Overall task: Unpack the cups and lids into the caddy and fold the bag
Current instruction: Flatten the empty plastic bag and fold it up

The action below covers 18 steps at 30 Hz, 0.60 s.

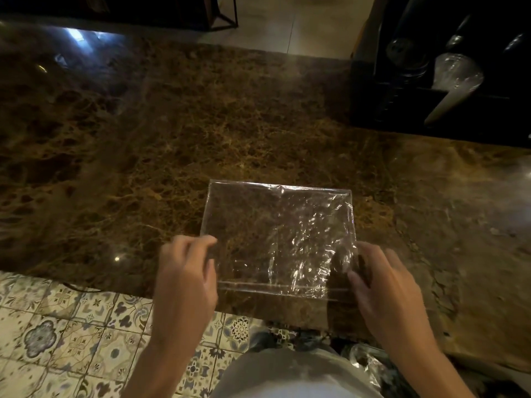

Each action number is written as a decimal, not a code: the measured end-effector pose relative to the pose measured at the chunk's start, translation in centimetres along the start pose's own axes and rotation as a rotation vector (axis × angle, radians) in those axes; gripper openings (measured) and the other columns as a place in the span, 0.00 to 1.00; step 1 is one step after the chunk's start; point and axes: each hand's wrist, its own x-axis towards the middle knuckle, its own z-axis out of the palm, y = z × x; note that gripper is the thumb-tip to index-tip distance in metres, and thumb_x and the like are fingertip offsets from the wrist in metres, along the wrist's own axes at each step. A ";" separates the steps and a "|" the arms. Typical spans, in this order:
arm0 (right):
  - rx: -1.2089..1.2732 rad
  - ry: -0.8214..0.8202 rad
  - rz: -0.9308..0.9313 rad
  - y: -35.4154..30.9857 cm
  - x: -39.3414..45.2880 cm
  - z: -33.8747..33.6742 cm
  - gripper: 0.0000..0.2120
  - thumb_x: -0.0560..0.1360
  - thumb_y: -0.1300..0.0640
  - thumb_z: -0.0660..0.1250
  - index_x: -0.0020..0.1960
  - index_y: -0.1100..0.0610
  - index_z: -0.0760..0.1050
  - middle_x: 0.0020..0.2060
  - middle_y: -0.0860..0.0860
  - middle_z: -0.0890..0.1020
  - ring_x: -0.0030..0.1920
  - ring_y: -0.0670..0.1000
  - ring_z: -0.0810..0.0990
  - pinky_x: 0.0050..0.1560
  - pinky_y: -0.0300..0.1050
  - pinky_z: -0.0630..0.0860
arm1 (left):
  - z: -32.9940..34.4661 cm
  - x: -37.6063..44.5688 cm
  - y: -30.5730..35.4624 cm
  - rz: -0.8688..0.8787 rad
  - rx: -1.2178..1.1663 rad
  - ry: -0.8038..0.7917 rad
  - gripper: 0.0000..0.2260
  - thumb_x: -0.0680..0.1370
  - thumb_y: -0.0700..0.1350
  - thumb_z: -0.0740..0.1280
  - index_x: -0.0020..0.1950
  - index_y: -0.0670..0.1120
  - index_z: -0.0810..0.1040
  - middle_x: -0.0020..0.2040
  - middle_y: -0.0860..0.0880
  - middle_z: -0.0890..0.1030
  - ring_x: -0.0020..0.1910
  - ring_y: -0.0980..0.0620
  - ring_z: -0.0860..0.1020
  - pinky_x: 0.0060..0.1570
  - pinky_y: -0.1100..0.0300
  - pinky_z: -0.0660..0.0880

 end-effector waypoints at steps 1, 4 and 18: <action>0.043 0.059 -0.085 -0.7 -0.5 0.3 0.20 0.74 0.65 0.71 0.65 0.59 0.76 0.47 0.48 0.76 0.40 0.47 0.74 0.37 0.31 0.66 | 0.4 -0.5 0.7 0.115 -0.052 -0.007 0.16 0.71 0.34 0.72 0.59 0.42 0.81 0.53 0.44 0.80 0.53 0.53 0.74 0.48 0.70 0.73; 0.093 0.027 -0.472 -2.7 -2.3 2.6 0.17 0.77 0.59 0.64 0.64 0.61 0.79 0.57 0.55 0.82 0.54 0.53 0.81 0.52 0.43 0.79 | 1.9 -2.3 1.7 0.417 -0.159 -0.184 0.13 0.78 0.42 0.66 0.62 0.41 0.81 0.61 0.46 0.80 0.64 0.54 0.72 0.70 0.68 0.62; -0.311 -0.115 -0.418 3.7 -3.3 3.3 0.32 0.81 0.40 0.50 0.76 0.61 0.65 0.76 0.56 0.65 0.78 0.53 0.59 0.73 0.53 0.57 | 2.6 -3.8 -0.1 0.452 0.314 -0.353 0.30 0.82 0.61 0.50 0.76 0.43 0.68 0.77 0.43 0.66 0.75 0.41 0.65 0.71 0.50 0.55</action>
